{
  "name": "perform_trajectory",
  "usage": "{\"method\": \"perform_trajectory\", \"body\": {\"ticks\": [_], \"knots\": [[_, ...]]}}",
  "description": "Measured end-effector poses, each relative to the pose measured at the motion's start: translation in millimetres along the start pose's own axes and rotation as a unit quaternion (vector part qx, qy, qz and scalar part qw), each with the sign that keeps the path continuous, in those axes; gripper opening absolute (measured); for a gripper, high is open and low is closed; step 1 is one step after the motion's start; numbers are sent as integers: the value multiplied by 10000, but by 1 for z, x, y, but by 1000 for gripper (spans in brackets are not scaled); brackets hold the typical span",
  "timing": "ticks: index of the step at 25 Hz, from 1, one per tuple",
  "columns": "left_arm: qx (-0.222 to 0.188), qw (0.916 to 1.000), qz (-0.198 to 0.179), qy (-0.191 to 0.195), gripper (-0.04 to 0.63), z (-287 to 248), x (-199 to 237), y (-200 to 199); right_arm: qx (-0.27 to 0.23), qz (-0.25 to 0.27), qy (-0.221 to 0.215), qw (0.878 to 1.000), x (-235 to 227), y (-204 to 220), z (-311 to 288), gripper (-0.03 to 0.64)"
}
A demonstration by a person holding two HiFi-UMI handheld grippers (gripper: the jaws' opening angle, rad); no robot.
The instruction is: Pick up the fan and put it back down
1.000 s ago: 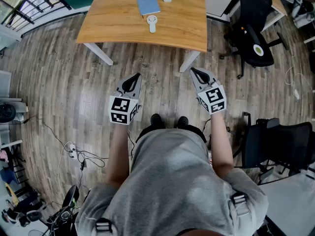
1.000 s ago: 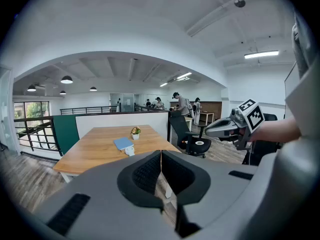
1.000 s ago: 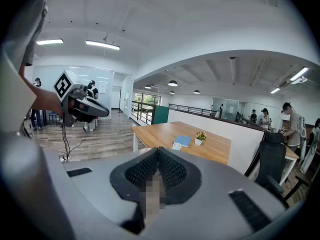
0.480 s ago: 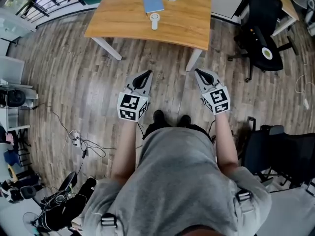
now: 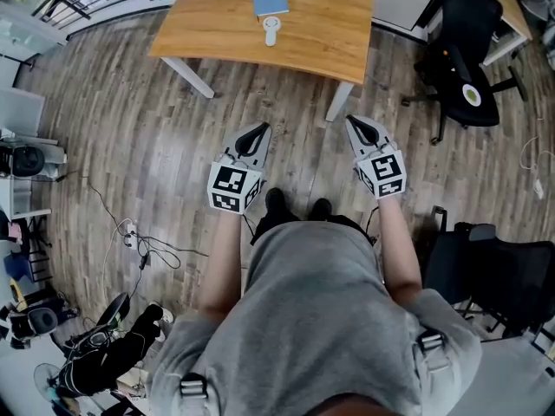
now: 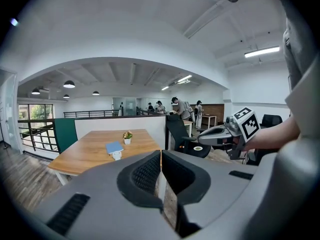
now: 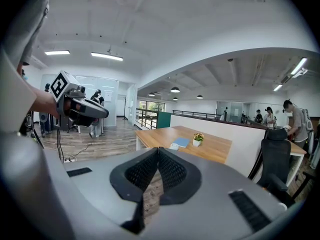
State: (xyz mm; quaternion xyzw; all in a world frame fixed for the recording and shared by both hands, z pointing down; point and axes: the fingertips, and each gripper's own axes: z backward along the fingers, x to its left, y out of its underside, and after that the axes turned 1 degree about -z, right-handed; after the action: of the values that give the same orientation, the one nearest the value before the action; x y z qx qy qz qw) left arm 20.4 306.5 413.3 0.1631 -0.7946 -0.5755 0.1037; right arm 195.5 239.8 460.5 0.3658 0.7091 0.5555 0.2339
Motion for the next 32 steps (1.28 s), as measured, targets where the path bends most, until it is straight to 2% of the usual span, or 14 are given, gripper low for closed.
{"method": "perform_trajectory", "body": {"ticks": [3, 9, 15, 21, 25, 32], "knots": [[-46, 10000, -15, 35, 26, -1, -2, -1, -13, 53, -85, 9999, 3, -1, -3, 9], [-53, 9999, -87, 48, 26, -4, -3, -4, -36, 150, -204, 9997, 8, -2, -6, 60], [-182, 9997, -9, 133, 34, -1, -4, -10, -213, -110, -261, 9994, 5, -9, -4, 117], [-308, 9993, 31, 203, 137, 0, -12, -14, -278, -133, -250, 9992, 3, -9, 3, 180], [-290, 9994, 7, 192, 189, 1, -18, -14, -284, -132, -219, 9993, 3, -6, 10, 252], [-282, 9996, 6, 54, 246, 3, -24, -16, -284, -205, -345, 9988, 3, -2, 18, 287]]}}
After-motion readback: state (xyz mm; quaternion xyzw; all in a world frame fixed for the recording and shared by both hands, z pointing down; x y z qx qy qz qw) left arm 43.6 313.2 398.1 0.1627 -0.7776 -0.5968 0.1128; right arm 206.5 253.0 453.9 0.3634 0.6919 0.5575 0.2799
